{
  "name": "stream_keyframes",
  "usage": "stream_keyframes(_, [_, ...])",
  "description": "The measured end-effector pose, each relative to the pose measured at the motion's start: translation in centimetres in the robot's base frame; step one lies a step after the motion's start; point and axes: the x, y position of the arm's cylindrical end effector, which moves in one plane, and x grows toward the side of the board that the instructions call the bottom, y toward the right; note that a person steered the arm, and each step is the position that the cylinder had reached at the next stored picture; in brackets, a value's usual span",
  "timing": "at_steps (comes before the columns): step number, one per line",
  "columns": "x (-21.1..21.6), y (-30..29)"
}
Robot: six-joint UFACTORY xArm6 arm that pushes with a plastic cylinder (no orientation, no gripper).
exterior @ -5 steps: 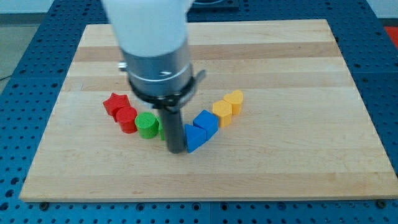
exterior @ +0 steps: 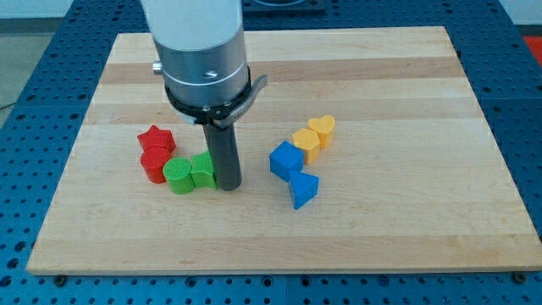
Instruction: Move the line of blocks left a bit
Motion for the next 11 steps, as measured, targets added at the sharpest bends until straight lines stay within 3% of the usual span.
stream_keyframes(1, [-0.8,1.5])
stream_keyframes(2, [-4.2,1.9])
stream_keyframes(3, [-4.8,-0.7])
stream_keyframes(5, [-1.3,-2.0])
stream_keyframes(7, [-0.5,-1.0])
stream_keyframes(9, [4.8,-3.1])
stream_keyframes(11, [4.7,-3.0])
